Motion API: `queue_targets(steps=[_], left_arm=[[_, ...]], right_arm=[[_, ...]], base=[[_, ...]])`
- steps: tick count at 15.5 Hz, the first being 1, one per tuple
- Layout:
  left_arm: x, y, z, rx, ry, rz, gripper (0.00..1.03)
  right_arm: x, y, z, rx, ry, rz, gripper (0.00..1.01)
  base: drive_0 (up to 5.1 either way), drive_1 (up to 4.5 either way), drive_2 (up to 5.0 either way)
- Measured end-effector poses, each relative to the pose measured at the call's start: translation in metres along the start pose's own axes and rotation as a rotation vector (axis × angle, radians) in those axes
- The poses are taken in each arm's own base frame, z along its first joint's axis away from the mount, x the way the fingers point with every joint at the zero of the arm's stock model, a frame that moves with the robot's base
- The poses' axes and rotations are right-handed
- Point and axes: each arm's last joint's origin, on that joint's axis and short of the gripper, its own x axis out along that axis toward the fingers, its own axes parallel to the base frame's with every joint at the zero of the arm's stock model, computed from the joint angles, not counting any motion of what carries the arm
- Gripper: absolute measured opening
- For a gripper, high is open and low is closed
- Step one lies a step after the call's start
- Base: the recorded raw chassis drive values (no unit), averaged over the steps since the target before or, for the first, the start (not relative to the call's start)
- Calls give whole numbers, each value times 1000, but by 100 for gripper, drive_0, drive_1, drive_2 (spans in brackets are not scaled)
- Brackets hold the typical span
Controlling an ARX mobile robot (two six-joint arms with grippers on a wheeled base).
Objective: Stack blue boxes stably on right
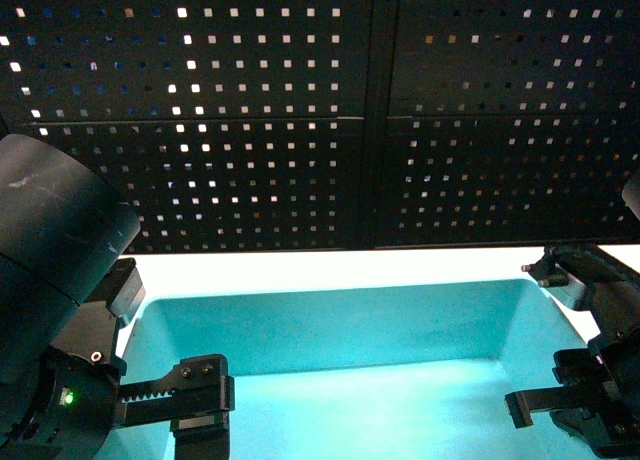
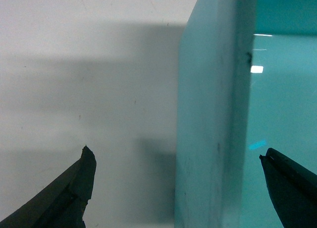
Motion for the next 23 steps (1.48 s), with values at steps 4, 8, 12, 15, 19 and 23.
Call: queue_targets(steps=[4, 8, 12, 15, 19, 23], left_arm=[[1, 1, -3, 29, -13, 21, 25], [0, -1, -3, 30, -14, 15, 2], [0, -1, -3, 29, -14, 14, 2], [0, -1, -3, 30, -14, 14, 2], [-6, -7, -8, 29, 25, 17, 2], [-57, -17, 29, -7, -85, -24, 2]], right_arm=[[0, 0, 0, 0, 0, 0, 2], [0, 0, 0, 0, 0, 0, 2], [0, 0, 0, 0, -1, 0, 2], [0, 0, 0, 0, -1, 0, 2], [-8, 1, -2, 57, 81, 3, 2], [-48, 9, 13, 127, 2, -1, 2]], base=[[0, 0, 0], [0, 0, 0], [0, 0, 0], [0, 0, 0], [0, 0, 0], [0, 0, 0]])
